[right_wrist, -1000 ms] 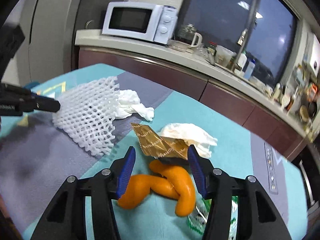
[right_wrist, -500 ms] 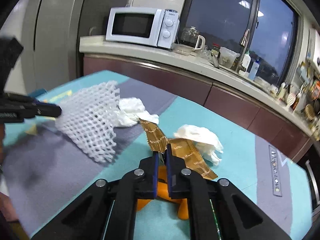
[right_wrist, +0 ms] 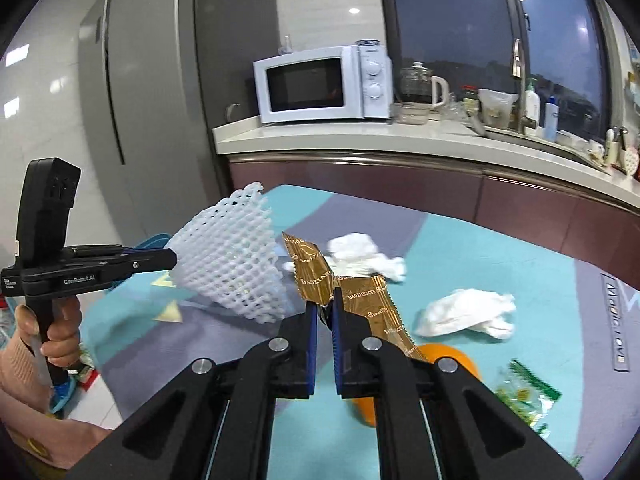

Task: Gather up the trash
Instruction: 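Carry the foam net and brown wrapper to the teal bin with both grippers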

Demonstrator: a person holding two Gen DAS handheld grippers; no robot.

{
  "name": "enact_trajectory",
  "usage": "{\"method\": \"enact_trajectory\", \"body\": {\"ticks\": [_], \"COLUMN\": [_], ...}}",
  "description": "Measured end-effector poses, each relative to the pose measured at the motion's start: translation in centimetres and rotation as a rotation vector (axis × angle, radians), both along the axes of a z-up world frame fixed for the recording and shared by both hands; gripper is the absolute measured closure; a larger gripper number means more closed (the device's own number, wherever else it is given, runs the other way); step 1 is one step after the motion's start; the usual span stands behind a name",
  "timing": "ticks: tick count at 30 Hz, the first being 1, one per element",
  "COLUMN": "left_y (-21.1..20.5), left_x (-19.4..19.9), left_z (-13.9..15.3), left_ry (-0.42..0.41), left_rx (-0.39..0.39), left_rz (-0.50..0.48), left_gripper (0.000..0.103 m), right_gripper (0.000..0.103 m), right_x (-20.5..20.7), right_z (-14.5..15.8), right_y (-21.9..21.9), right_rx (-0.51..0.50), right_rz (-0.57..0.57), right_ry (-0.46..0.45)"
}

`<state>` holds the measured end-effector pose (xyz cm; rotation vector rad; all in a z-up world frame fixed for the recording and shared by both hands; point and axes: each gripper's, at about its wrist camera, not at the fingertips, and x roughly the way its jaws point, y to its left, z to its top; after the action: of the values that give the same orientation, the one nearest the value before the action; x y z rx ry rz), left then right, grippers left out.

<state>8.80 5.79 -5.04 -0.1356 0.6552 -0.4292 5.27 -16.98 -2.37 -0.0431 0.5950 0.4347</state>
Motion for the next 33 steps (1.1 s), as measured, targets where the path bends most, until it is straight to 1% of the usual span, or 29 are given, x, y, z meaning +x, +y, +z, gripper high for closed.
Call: {"method": "enact_trajectory", "body": {"ticks": [5, 14, 21, 25, 33], "left_y": [2.6, 8.4, 13.8, 17.3, 23.6], "left_x": [-1.9, -5.8, -8.0, -9.2, -9.9], "left_z": [0.7, 1.7, 2.5, 2.7, 1.7], "left_ry": [-0.026, -0.061, -0.084, -0.086, -0.055], "left_rx": [0.014, 0.021, 0.017, 0.019, 0.026], "left_rz": [0.044, 0.148, 0.264, 0.35, 0.495], "left_gripper": [0.092, 0.093, 0.092, 0.092, 0.093], "right_gripper": [0.097, 0.097, 0.097, 0.097, 0.097], "right_x": [0.0, 0.1, 0.8, 1.2, 2.1], "right_z": [0.4, 1.0, 1.2, 1.7, 1.8], "right_y": [2.1, 7.8, 12.5, 15.9, 22.5], "right_rx": [0.036, 0.054, 0.052, 0.045, 0.032], "right_rz": [0.067, 0.208, 0.315, 0.393, 0.525], "right_ry": [0.003, 0.006, 0.012, 0.0, -0.013]}}
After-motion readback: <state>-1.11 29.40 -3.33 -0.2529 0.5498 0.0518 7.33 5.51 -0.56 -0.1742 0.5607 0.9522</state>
